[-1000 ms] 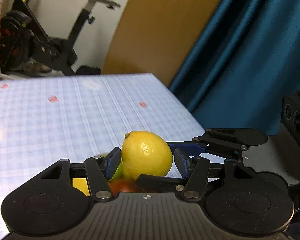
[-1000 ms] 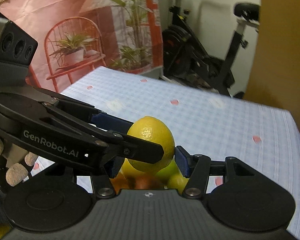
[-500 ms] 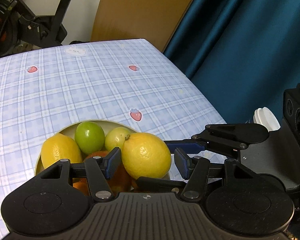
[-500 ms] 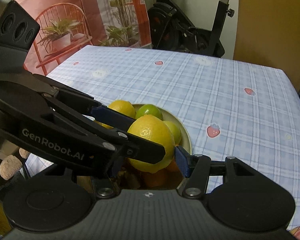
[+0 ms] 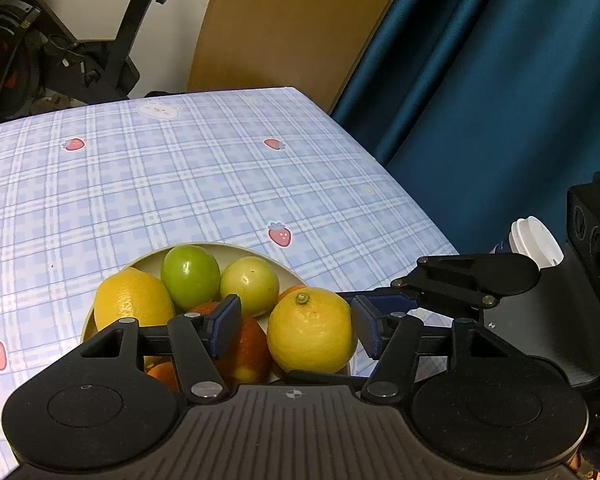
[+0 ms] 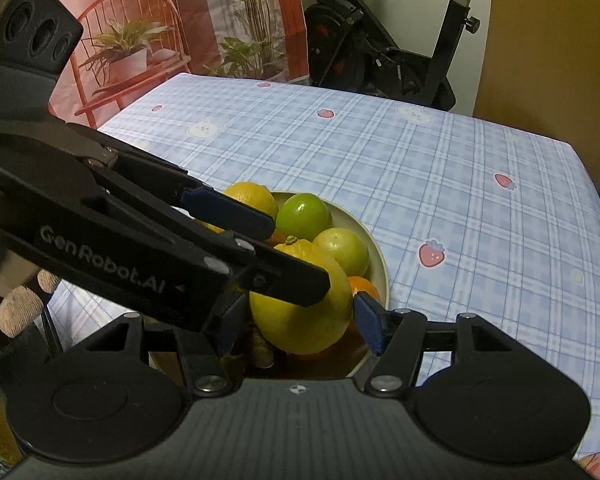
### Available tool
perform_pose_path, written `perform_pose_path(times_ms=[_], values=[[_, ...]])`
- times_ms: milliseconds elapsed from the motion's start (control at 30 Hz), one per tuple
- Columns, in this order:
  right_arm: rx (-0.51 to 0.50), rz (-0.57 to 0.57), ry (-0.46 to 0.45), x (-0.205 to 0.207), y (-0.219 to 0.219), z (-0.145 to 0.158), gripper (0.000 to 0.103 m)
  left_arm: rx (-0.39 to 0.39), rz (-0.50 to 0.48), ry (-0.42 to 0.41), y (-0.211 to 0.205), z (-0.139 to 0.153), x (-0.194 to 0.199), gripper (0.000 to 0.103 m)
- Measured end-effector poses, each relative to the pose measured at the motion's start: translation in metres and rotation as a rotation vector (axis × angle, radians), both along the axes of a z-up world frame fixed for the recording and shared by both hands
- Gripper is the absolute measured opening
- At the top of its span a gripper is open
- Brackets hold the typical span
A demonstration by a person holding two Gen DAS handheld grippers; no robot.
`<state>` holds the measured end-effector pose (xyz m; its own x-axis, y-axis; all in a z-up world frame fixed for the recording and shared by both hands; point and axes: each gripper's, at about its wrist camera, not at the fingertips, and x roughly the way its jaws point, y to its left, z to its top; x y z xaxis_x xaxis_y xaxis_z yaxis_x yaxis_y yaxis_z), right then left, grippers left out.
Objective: Organize fruits
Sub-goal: 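Carry the lemon onto the plate with the left tool, then open the left tool and lift it away from the lemon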
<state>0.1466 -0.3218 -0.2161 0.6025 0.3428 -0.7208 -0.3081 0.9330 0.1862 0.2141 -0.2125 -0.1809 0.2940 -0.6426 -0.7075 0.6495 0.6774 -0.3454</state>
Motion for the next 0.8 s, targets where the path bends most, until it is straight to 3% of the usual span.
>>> perform_pose_path(times_ms=[467, 533, 800], values=[[-0.020, -0.023, -0.007, -0.005, 0.000, 0.003, 0.072, -0.015, 0.044, -0.053, 0.011, 0.012, -0.001, 0.069], [-0.022, -0.026, -0.012, -0.007, 0.001, 0.003, 0.078, -0.015, 0.061, -0.073, 0.015, 0.016, -0.002, 0.073], [0.013, -0.085, -0.034, -0.012, -0.005, 0.007, 0.085, 0.020, 0.170, -0.184, 0.050, 0.040, -0.013, 0.085]])
